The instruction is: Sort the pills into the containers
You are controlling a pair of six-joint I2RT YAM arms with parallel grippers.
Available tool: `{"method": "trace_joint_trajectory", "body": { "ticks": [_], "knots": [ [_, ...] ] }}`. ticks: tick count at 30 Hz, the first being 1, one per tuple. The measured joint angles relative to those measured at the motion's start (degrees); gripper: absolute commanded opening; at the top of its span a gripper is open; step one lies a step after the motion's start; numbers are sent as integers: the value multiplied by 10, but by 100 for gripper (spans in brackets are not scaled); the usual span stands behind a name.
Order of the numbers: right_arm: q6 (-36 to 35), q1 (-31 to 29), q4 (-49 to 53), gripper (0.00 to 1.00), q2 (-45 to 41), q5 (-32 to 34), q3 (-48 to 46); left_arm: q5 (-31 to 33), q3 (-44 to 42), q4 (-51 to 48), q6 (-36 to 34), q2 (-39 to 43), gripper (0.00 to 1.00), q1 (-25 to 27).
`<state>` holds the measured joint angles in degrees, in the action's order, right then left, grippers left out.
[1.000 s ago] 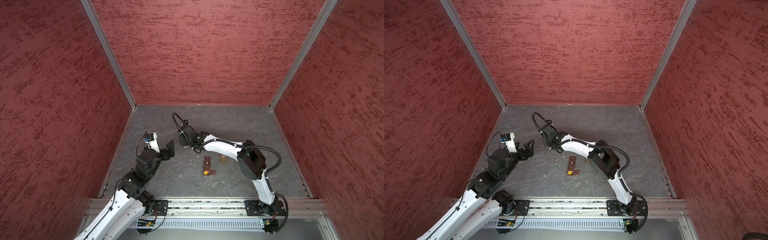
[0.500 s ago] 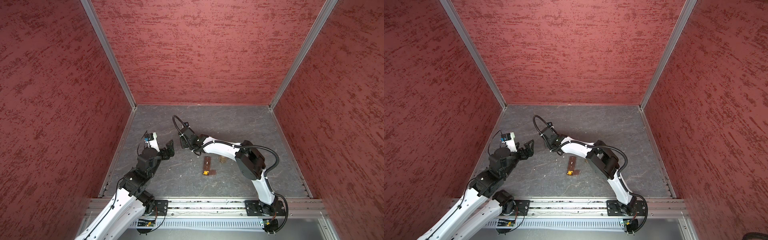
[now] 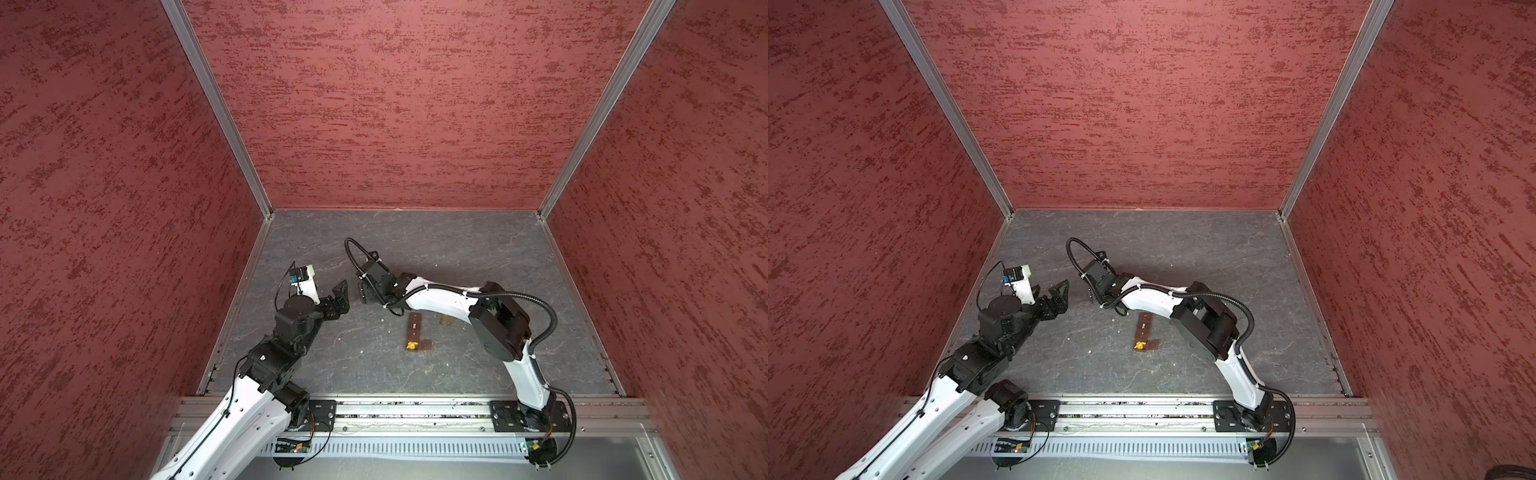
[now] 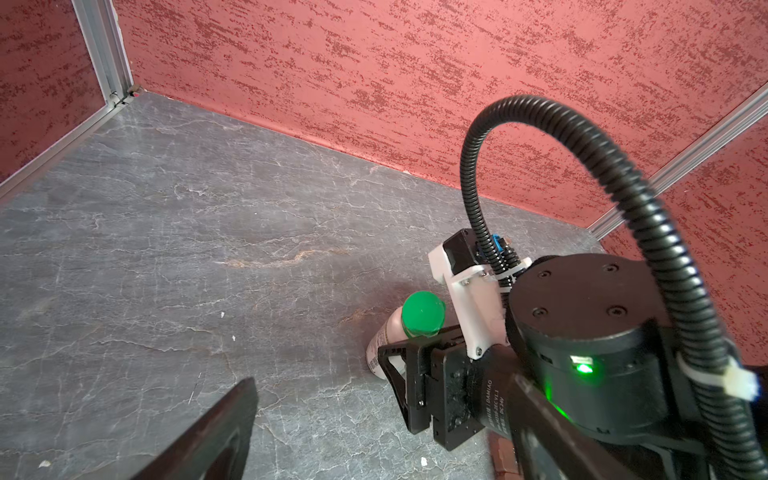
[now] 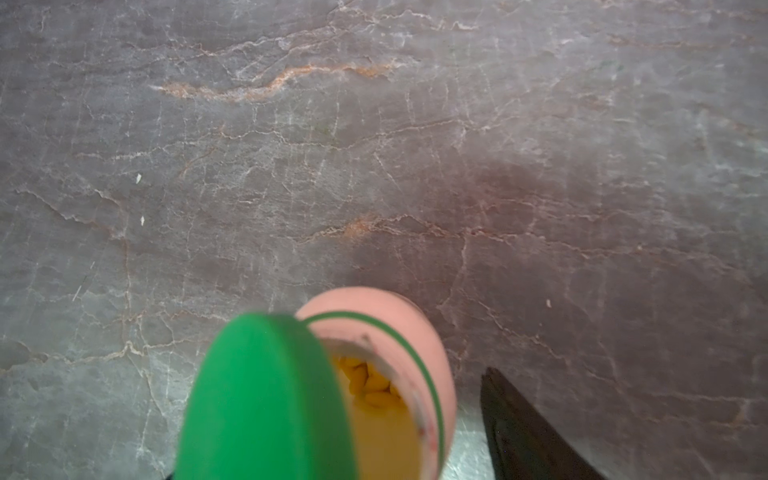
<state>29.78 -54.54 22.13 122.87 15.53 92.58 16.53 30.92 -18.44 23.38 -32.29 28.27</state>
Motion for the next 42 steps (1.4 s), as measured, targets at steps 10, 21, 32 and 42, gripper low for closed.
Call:
{"method": "trace_joint_trajectory", "body": {
  "ticks": [10,21,32,42],
  "knots": [
    [7,3,17,81,-92,-49,-8,-12,13,3,2,-48,90,-9],
    [92,86,-32,72,-189,-188,-94,-194,138,60,56,-287,72,-116],
    [142,125,-66,66,-138,-320,-77,-383,149,97,136,-424,50,-169],
    [136,125,-45,49,-86,-359,-23,-432,148,93,158,-466,48,-182]
  ]
}}
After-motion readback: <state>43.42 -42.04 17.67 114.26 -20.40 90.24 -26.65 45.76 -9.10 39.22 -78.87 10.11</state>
